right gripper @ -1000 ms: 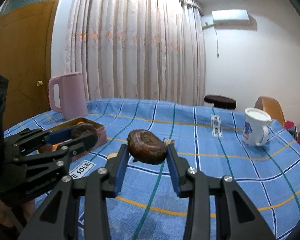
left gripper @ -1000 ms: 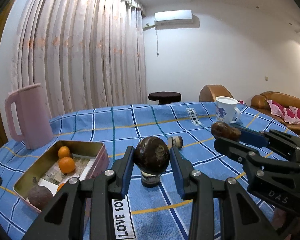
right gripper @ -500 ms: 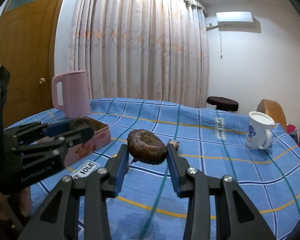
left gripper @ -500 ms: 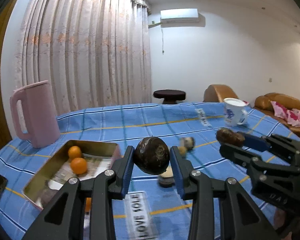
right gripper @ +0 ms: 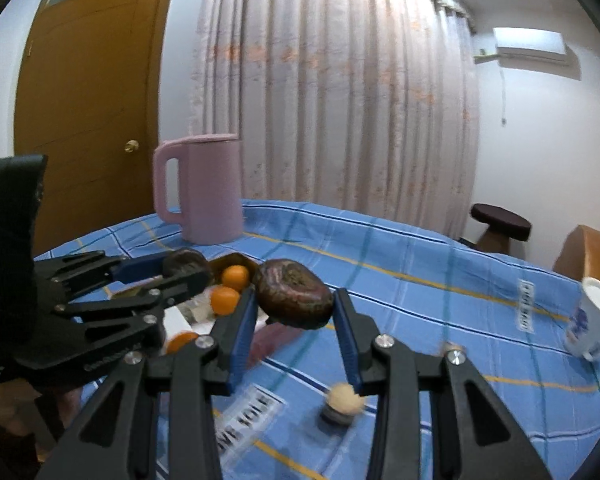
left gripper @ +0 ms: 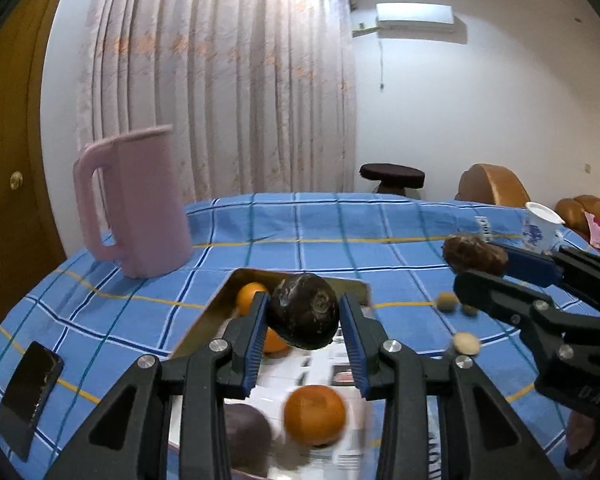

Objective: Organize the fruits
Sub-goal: 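Carry the dark fruit and brown nut in both tools toward the tin box, then open the left tool over the tin while the right tool releases the brown nut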

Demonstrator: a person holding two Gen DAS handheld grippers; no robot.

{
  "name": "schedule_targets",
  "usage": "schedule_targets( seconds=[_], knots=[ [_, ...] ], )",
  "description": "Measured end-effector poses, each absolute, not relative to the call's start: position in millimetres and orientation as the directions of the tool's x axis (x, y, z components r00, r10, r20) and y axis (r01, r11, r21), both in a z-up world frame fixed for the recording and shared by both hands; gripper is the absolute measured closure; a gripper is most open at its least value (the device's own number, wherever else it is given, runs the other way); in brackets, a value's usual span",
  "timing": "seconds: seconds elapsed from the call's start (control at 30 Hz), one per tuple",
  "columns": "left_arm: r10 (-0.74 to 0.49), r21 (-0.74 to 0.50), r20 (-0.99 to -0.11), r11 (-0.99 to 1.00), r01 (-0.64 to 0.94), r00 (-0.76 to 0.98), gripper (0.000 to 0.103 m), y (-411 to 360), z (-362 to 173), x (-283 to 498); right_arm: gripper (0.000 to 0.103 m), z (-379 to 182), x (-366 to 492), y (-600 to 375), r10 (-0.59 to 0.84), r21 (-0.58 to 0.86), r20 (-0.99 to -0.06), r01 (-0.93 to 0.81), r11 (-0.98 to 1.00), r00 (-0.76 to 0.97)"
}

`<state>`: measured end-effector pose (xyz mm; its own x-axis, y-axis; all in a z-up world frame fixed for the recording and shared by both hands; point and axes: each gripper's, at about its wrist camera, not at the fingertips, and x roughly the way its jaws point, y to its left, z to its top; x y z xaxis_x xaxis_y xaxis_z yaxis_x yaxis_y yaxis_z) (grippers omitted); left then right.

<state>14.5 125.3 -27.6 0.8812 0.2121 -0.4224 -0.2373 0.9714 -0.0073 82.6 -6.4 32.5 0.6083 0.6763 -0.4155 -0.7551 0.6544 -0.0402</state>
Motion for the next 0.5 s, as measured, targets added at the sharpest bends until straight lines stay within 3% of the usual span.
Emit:
schedule_targets(
  seconds=[0.5],
  knots=[
    [0.257,0.004,-0.519,0.954,-0.299,0.815,0.065,183.7,-47.0,30.5,0.062,-1.6,94.2,73.3,0.694,-0.016,-0.514,-0.814,0.580,0.505]
  ],
)
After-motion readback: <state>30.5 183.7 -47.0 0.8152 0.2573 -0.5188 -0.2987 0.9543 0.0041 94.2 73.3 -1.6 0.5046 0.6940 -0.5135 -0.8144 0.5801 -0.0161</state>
